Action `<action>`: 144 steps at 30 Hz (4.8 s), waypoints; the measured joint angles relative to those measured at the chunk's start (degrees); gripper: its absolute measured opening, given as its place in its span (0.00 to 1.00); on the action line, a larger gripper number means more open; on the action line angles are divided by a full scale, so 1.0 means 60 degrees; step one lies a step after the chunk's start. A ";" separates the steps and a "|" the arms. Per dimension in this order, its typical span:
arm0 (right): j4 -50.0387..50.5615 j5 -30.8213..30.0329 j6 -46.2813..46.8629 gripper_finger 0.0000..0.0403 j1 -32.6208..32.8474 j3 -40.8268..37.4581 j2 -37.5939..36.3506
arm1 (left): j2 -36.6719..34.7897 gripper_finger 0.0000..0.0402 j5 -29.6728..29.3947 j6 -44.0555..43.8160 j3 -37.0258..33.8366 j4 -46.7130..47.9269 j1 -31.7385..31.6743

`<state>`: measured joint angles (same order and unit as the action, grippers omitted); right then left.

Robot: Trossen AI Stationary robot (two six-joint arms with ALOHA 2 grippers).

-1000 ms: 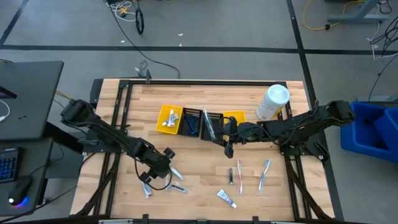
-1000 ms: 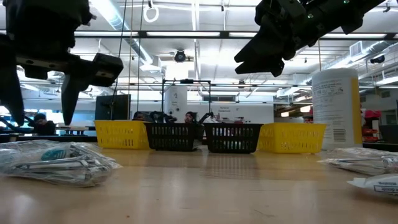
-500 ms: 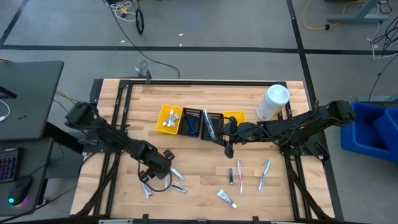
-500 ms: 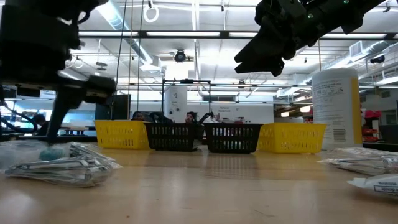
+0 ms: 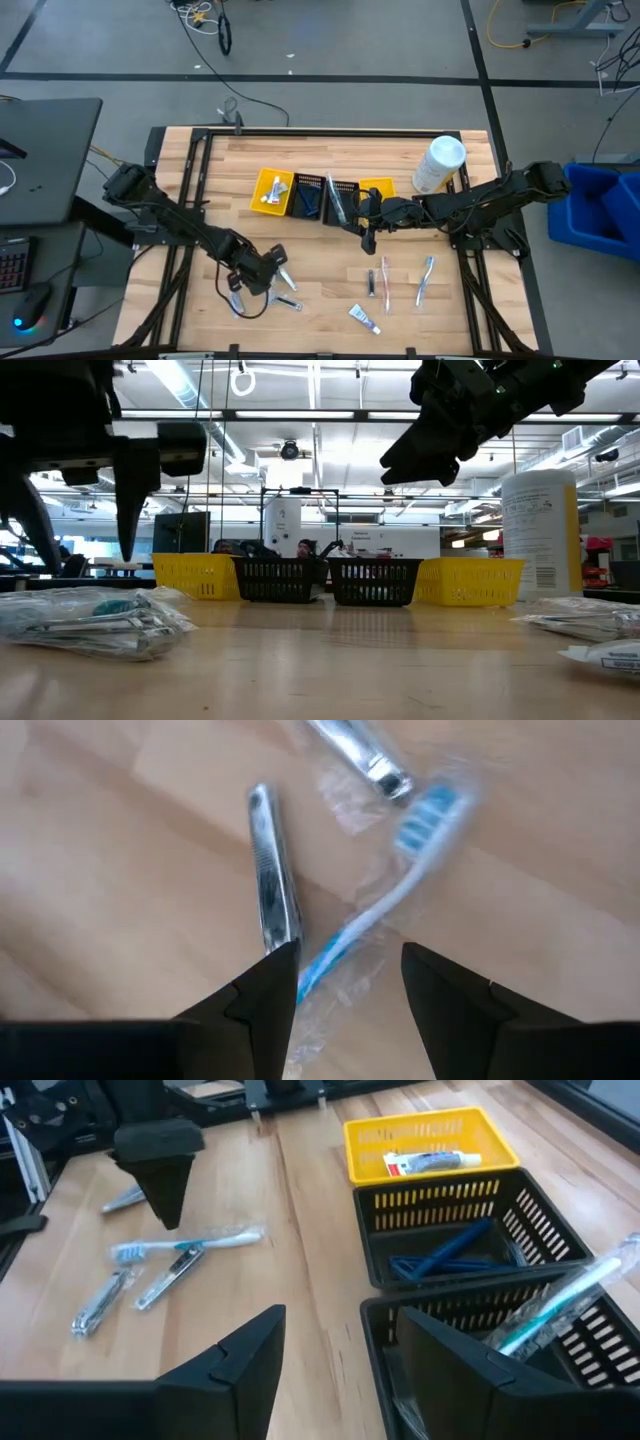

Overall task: Pick & Place Travel size toiletries
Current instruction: Put the blue toothbrush into the right black bin

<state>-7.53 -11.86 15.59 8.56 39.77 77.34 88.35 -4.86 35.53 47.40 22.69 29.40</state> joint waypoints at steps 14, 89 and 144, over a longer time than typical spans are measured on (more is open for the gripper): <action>0.0017 0.0002 0.0000 0.47 -0.0003 0.0000 0.0000 | 0.1034 0.47 -0.0555 0.3183 -0.0051 -0.0509 0.0059; -0.8691 0.0153 -0.2174 0.44 -0.0493 0.0841 0.3489 | -0.1580 0.12 -0.5281 -0.6885 -0.0095 -0.6113 -0.2541; 0.2468 -0.1439 -0.0425 0.06 -0.0920 0.1784 -0.0509 | -0.2306 0.31 -0.5726 -0.7367 -0.0080 -0.3547 -0.2534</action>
<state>7.28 -20.49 13.05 3.04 50.47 74.29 74.52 -39.21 -8.67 46.92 1.41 14.20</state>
